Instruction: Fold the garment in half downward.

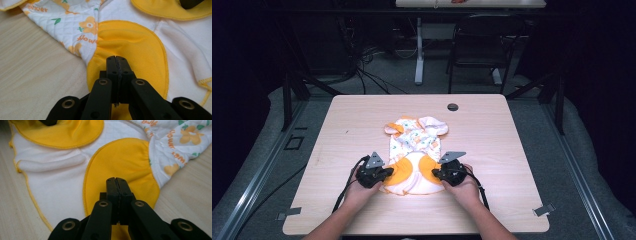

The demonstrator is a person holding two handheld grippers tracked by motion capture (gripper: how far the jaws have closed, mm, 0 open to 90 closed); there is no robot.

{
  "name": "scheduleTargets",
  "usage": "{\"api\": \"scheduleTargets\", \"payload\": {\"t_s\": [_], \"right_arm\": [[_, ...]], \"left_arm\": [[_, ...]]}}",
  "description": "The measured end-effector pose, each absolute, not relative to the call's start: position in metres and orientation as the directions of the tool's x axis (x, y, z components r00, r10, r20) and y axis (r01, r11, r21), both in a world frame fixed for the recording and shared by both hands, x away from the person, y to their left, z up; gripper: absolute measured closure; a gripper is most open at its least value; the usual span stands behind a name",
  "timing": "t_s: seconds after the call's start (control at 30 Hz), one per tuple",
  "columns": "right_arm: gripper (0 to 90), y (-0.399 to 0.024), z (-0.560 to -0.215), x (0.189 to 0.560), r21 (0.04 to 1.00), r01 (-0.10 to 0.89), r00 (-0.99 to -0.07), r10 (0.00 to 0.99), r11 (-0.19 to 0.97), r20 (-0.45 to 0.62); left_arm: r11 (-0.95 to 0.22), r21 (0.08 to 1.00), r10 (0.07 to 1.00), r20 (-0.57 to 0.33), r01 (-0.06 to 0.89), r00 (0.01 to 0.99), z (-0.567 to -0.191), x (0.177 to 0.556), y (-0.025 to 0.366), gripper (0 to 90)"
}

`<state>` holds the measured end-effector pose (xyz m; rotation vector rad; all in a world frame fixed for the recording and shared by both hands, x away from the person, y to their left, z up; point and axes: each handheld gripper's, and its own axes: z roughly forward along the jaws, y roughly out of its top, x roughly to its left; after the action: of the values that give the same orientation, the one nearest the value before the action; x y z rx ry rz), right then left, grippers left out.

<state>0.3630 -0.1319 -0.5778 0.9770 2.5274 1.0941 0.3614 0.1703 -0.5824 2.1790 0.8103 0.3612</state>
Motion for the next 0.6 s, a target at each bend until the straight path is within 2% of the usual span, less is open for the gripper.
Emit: {"api": "scheduleTargets", "payload": {"t_s": [0.33,0.6], "right_arm": [[90.0,-0.132,-0.576,0.348,0.692,0.480,-0.794,0.602,0.540,0.081],[90.0,-0.130,-0.574,0.322,0.674,0.426,-0.844,0.533,0.604,0.056]], "left_arm": [[-0.507,0.738,0.639,-0.025,0.445,0.769,-0.582,0.339,0.175,90.0],[-0.536,0.723,0.602,-0.035,0.436,0.798,-0.580,0.313,0.179,90.0]]}}
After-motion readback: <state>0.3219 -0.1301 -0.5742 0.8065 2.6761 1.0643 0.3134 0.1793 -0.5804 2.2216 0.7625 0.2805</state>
